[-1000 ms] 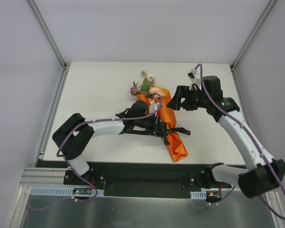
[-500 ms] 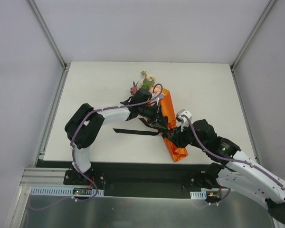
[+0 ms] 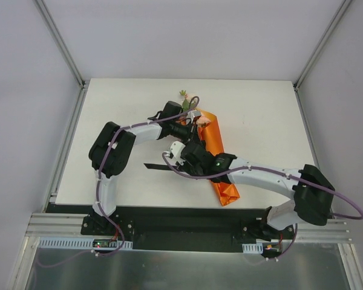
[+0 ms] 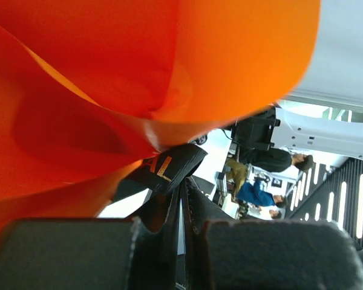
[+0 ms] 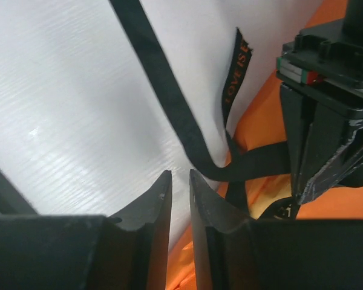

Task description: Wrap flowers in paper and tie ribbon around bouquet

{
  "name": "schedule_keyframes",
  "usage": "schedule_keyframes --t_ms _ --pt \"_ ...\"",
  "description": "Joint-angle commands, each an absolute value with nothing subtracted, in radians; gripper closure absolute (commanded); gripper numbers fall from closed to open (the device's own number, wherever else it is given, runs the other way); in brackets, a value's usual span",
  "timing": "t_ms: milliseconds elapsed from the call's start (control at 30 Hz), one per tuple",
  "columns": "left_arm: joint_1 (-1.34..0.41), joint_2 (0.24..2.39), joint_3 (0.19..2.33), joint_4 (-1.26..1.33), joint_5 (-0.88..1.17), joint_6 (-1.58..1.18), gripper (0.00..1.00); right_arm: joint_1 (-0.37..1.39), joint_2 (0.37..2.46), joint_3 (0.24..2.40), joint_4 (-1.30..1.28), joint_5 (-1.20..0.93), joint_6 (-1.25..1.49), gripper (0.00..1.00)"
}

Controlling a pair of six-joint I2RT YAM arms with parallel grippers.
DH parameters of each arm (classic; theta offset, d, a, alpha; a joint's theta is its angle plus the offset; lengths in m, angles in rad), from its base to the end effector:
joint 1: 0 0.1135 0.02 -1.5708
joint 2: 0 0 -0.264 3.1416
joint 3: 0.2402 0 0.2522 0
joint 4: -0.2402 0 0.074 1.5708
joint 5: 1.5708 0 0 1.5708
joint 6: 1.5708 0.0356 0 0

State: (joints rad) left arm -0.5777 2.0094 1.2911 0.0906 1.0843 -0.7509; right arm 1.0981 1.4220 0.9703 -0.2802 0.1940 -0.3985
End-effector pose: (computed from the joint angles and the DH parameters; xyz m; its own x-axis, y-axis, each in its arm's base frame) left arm 0.3425 -0.2609 0.1832 -0.9428 0.2338 -0.2375 0.2892 0.2195 -0.9318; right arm 0.1466 0.2715 0.2488 0.0332 -0.7713 -0.6356 -0.8631 0.2986 -0.4074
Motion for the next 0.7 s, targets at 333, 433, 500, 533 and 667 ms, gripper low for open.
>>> schedule_keyframes --t_ms 333,433,500,533,667 --pt "-0.503 2.171 1.453 0.022 1.31 -0.674 1.0 0.931 1.624 1.124 -0.262 0.065 -0.572 0.75" --pt "-0.5 2.175 1.445 0.017 1.351 -0.664 1.0 0.911 1.635 1.132 -0.27 -0.052 -0.594 0.73" --pt "-0.497 2.18 1.442 0.006 1.367 -0.66 1.0 0.913 1.646 1.155 -0.285 -0.116 -0.604 0.75" --pt "-0.491 2.18 1.442 0.005 1.371 -0.661 1.0 0.913 1.647 1.16 -0.285 -0.132 -0.606 0.76" --pt "-0.469 2.168 1.44 -0.038 1.378 -0.638 1.0 0.91 1.67 1.17 -0.273 -0.149 -0.607 0.73"
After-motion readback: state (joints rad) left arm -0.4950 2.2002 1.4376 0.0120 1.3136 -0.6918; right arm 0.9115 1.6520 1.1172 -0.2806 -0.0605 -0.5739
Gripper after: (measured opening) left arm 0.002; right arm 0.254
